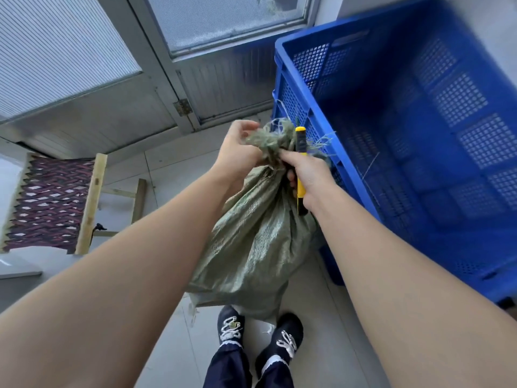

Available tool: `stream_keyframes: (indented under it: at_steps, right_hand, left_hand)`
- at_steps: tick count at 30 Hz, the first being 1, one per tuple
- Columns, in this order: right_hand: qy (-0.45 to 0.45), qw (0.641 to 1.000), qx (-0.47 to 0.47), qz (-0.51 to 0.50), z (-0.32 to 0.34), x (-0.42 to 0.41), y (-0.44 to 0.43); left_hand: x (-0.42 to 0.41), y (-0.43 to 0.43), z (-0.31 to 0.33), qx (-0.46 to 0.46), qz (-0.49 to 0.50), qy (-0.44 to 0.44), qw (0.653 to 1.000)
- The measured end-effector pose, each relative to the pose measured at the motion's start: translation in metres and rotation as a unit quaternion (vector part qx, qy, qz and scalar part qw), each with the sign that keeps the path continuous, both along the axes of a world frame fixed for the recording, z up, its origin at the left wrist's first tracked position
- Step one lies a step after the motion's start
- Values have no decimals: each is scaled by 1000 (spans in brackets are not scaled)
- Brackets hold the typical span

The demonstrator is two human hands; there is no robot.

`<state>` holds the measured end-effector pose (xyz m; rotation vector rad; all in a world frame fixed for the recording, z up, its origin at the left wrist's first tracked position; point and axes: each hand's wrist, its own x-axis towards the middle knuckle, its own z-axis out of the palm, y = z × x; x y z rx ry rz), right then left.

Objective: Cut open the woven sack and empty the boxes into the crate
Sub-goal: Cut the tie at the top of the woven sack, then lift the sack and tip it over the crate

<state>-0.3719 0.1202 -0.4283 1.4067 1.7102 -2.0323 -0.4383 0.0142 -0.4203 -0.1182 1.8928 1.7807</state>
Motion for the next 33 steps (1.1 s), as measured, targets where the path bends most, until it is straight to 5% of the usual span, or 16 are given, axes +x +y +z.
stream_keyframes:
  at_steps: [4,8,14,20,33]
  right_hand:
    - [4,998,-33,-56,3,-1,4]
    - [7,997,-44,-68,6,2,6]
    - [10,996,-26,-88,8,8,11]
    - [19,993,-7,-119,12,5,12]
    - [97,980,55,-162,40,-7,3]
  left_hand:
    - [10,-8,-1,-147,-73,-13,986]
    - [18,-10,-9,-158,-128,-10,979]
    - [-2,-22,-9,-133,28,-35,990]
    - [-28,-37,-11,-117,301,-72,944]
    - [-31,-48,7,-161,282,-16,946]
